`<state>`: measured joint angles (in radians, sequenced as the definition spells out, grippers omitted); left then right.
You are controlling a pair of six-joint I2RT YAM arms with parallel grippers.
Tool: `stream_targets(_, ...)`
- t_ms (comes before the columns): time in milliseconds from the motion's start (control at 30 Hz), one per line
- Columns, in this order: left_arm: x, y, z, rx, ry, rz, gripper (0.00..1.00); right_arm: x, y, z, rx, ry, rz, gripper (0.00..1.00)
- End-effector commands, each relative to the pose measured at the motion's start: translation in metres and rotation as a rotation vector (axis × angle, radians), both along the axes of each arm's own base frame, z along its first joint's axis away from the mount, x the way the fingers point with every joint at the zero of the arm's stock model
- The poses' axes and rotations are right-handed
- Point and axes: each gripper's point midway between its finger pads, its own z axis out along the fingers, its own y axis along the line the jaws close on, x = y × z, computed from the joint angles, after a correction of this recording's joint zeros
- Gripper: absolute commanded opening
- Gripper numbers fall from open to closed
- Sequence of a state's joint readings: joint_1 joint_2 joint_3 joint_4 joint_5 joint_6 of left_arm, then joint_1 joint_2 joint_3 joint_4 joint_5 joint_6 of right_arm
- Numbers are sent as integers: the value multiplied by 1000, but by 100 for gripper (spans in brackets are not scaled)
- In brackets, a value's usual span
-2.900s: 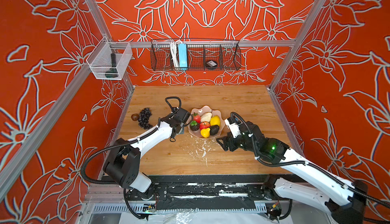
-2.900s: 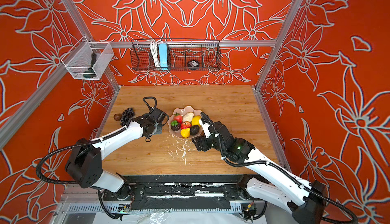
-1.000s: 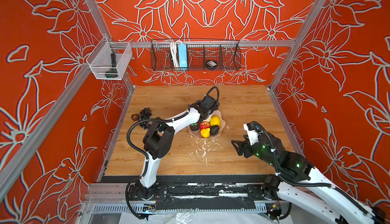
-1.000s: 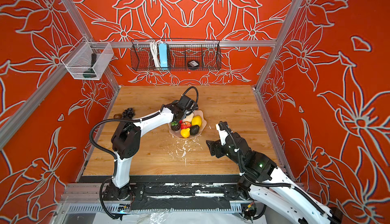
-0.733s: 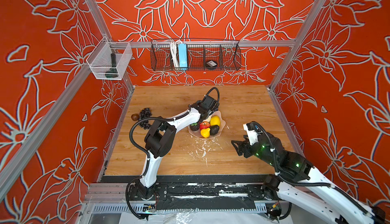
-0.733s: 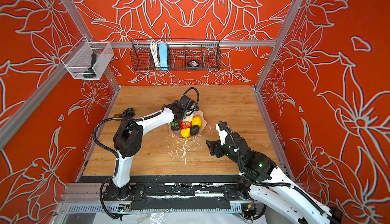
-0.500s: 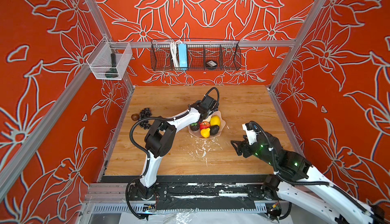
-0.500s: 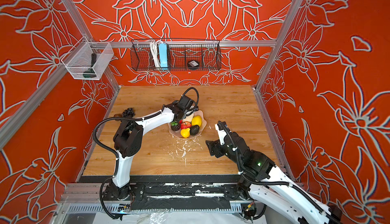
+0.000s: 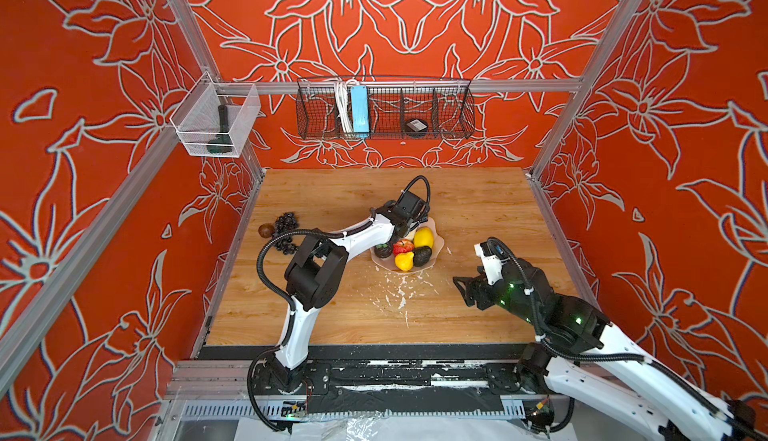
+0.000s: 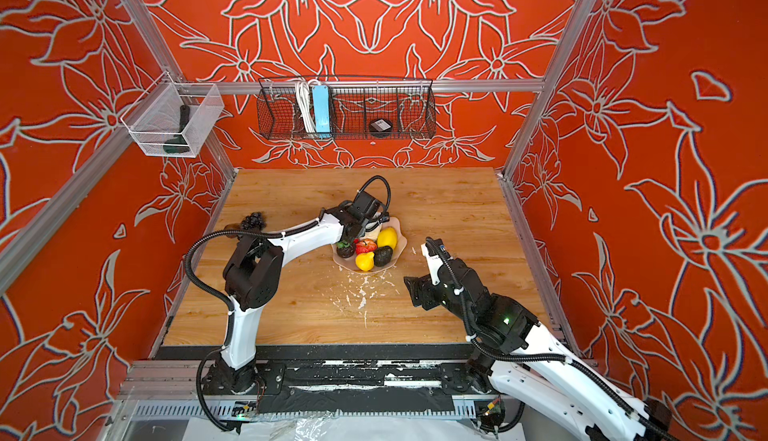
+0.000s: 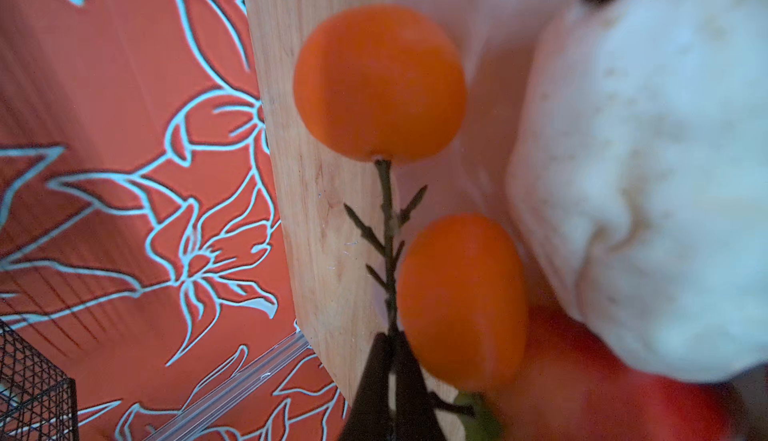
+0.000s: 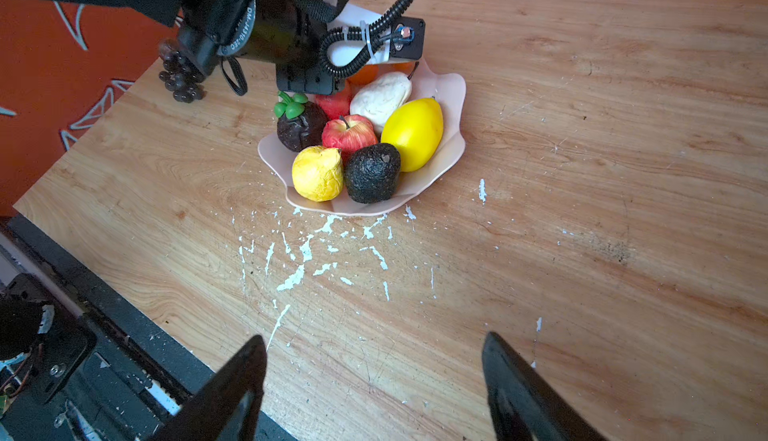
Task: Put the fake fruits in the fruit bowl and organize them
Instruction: 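Lower the kumquats into the bowl beside the white pear and open left gripper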
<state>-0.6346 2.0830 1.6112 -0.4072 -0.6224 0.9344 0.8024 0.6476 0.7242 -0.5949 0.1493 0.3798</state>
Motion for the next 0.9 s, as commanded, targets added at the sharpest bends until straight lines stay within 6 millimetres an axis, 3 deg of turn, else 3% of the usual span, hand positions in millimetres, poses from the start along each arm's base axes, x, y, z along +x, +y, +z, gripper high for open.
stream_targets(0,1,-2,23,-69,-35,6,15,1,-1,-3,1,7,-14,82)
stream_targets(333,-7,-4,64,-215,-79,50,29,1,5,-3,19,20,-3,82)
stream_targets(433,-17,-3,102,-392,-141,98,36,1,5,1,23,13,-2,82)
stream_targets(533,-27,12,150,-618,-237,177,46,2,6,4,27,4,2,82)
stream_targets(600,-31,39,175,-775,-310,293,50,2,6,6,31,1,5,82)
stream_targets(700,-38,94,186,-955,-385,530,54,2,8,8,41,-4,13,82)
stream_targets(867,-57,195,148,-1086,-436,966,60,0,10,10,56,-9,24,82)
